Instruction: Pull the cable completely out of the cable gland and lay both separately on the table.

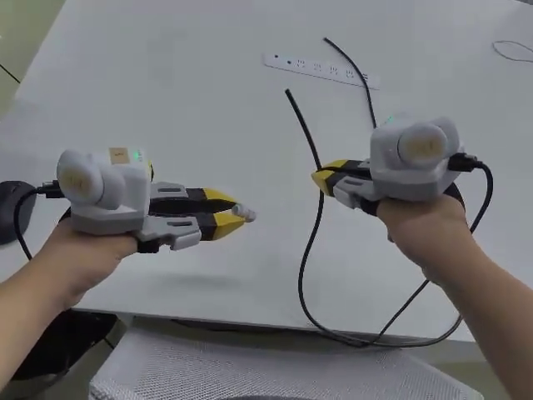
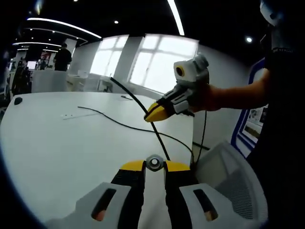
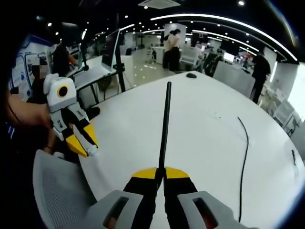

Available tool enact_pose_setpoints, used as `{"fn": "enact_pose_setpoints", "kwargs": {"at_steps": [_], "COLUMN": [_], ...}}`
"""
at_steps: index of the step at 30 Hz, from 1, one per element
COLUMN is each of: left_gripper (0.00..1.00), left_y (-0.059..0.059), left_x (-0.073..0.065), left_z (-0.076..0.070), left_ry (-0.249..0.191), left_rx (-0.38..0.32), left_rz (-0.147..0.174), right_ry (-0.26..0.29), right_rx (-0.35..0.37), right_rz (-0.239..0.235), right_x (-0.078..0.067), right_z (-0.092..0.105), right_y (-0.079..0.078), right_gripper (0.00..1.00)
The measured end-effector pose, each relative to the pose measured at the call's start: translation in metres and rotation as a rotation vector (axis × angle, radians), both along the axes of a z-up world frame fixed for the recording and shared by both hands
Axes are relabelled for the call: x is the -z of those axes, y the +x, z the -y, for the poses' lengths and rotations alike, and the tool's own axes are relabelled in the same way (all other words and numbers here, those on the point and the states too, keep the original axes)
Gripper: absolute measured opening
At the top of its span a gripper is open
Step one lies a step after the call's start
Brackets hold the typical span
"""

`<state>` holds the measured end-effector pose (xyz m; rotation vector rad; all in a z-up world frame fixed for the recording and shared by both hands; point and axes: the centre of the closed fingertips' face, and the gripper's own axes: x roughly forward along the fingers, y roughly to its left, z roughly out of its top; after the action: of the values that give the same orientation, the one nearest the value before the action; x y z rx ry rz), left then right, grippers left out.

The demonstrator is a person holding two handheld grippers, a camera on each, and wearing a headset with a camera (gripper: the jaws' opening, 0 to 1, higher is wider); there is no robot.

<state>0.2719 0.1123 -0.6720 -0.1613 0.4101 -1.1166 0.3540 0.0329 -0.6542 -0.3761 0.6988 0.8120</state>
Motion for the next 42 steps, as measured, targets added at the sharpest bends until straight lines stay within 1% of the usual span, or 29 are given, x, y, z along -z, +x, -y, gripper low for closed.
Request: {"fn": "enact_pose_setpoints", "kwargs": {"at_steps": [2, 5, 7, 11, 13, 14, 15, 16, 19, 23, 27, 30, 34, 35, 37, 38, 41, 42], "left_gripper": [0.15, 0.15, 0.15, 0.15, 0.15, 0.15, 0.15, 0.15, 0.15, 0.15, 0.15, 0.15, 0.15, 0.15, 0.15, 0.15, 0.15, 0.15], "left_y": [0.0, 0.0, 0.001, 0.002, 0.003, 0.002, 0.001, 0.001, 0.0, -0.001, 0.0, 0.0, 0.001, 0.001, 0.001, 0.001, 0.002, 0.003], "left_x": [0.004, 0.008, 0.012, 0.021, 0.027, 0.03, 0.032, 0.035, 0.042, 0.052, 0.062, 0.067, 0.075, 0.079, 0.083, 0.086, 0.093, 0.095], "left_z": [0.0, 0.0, -0.002, -0.004, -0.006, -0.006, -0.007, -0.007, -0.008, -0.009, -0.012, -0.014, -0.019, -0.02, -0.021, -0.022, -0.024, -0.025], "left_ry": [0.007, 0.003, 0.004, 0.004, 0.002, -0.002, -0.006, -0.014, -0.022, -0.028, -0.033, -0.033, -0.04, -0.038, -0.038, -0.039, -0.033, -0.037], "left_rx": [-0.004, -0.005, -0.007, -0.014, -0.019, -0.021, -0.022, -0.025, -0.037, -0.047, -0.058, -0.065, -0.075, -0.078, -0.081, -0.085, -0.091, -0.099], "left_rz": [0.003, 0.005, 0.005, 0.004, -0.002, -0.012, -0.013, -0.02, -0.025, -0.041, -0.055, -0.062, -0.069, -0.075, -0.078, -0.085, -0.093, -0.099], "right_ry": [0.008, -0.002, -0.01, -0.042, -0.058, -0.072, -0.079, -0.089, -0.118, -0.17, -0.188, -0.206, -0.222, -0.227, -0.228, -0.229, -0.238, -0.241], "right_rx": [0.001, -0.012, -0.02, -0.047, -0.066, -0.082, -0.088, -0.102, -0.132, -0.194, -0.243, -0.289, -0.34, -0.357, -0.372, -0.383, -0.413, -0.423], "right_rz": [-0.004, 0.007, 0.005, 0.006, -0.001, -0.006, -0.009, -0.011, -0.017, -0.028, -0.038, -0.042, -0.074, -0.079, -0.098, -0.109, -0.121, -0.125], "right_x": [-0.003, -0.005, -0.003, 0.006, 0.013, 0.018, 0.022, 0.027, 0.039, 0.059, 0.076, 0.087, 0.106, 0.111, 0.117, 0.121, 0.129, 0.131], "right_z": [-0.003, -0.007, -0.009, -0.014, -0.018, -0.021, -0.023, -0.027, -0.035, -0.049, -0.064, -0.075, -0.089, -0.092, -0.095, -0.098, -0.104, -0.107], "right_y": [0.007, 0.017, 0.022, 0.031, 0.033, 0.035, 0.035, 0.037, 0.04, 0.044, 0.047, 0.046, 0.043, 0.042, 0.039, 0.038, 0.034, 0.032], "right_gripper": [0.0, 0.0, 0.0, 0.0, 0.0, 0.0, 0.0, 0.0, 0.0, 0.0, 0.0, 0.0, 0.0, 0.0, 0.0, 0.0, 0.0, 0.0]}}
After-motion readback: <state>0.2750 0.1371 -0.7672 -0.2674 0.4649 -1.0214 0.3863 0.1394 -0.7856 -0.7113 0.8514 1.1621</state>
